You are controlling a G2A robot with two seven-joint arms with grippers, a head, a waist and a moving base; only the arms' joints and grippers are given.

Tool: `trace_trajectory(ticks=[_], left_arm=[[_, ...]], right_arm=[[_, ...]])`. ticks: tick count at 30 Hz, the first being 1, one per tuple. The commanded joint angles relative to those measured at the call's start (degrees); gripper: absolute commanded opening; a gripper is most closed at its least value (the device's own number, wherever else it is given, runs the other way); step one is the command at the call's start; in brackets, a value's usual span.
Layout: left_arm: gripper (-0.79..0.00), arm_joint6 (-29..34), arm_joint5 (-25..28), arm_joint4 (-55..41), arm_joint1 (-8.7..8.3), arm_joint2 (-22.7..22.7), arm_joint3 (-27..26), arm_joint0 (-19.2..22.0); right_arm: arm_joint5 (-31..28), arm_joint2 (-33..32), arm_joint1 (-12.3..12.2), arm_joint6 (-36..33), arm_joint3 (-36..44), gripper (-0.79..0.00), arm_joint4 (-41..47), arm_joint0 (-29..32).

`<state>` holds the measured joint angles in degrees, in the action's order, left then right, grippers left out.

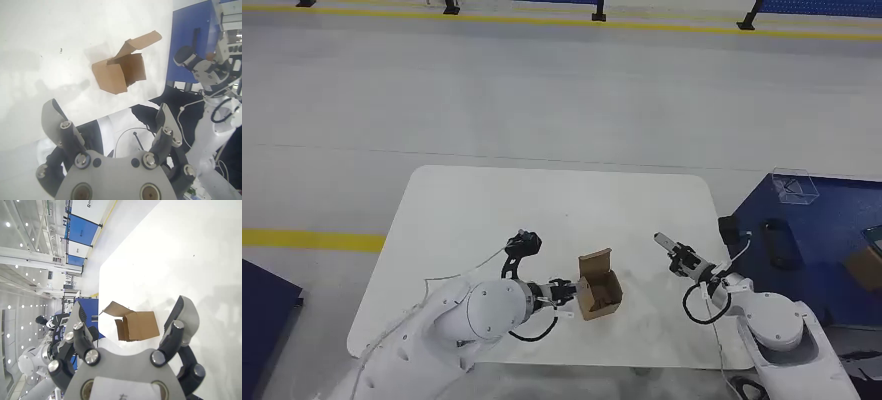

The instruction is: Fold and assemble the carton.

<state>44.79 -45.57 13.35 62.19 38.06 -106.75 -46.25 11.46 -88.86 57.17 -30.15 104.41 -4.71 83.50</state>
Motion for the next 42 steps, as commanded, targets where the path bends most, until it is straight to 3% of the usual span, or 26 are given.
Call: trace_trajectory(ticks=[1, 8, 15, 22, 25, 28, 35, 40, 42], left_arm=[[0.0, -0.5, -0.88, 3.1, 0.83, -2.93, 2.25, 1.88], [0.0, 0.17, -1.66, 2.03, 4.22, -7.41, 9.38, 6.46], [0.0, 0.8, -2.96, 1.89, 7.96, -12.35, 15.35, 10.0], [0.0, -0.11, -2.49, 0.68, 10.35, -13.08, 17.49, 11.28], [0.0, -0.91, -1.37, -1.25, 10.52, -11.06, 15.79, 10.63], [0.0, 4.0, 1.6, -13.24, 10.24, -5.52, 15.22, 7.7], [0.0, 4.0, 1.6, -13.24, 10.24, -5.52, 15.22, 7.7], [0.0, 2.37, 3.32, -12.9, 9.91, -4.61, 15.8, 6.0], [0.0, 1.6, 1.5, -10.98, 9.62, -4.58, 15.55, 5.5]], right_arm=[[1.98, 1.5, -0.1, 3.69, 0.8, 0.0, -10.0, 0.7], [3.93, 8.59, -1.04, -1.92, -0.51, 0.0, -37.97, -2.77], [-2.51, 6.88, -1.38, -6.06, 0.66, 0.0, -38.0, -1.61], [-4.76, 9.16, -0.91, -6.12, -0.31, 0.0, -37.17, -1.66], [-5.11, 10.13, -0.65, -6.82, -0.84, 0.0, -36.1, -2.25], [-4.76, 10.21, -0.6, -7.76, -0.81, 0.0, -35.55, -2.48], [-4.76, 10.21, -0.6, -7.76, -0.81, 0.0, -35.55, -2.48], [-8.66, 9.43, -0.57, -10.84, -2.51, 0.0, -30.62, -3.34], [-9.94, 9.22, -0.59, -12.37, -2.7, 0.0, -29.3, -3.71]])
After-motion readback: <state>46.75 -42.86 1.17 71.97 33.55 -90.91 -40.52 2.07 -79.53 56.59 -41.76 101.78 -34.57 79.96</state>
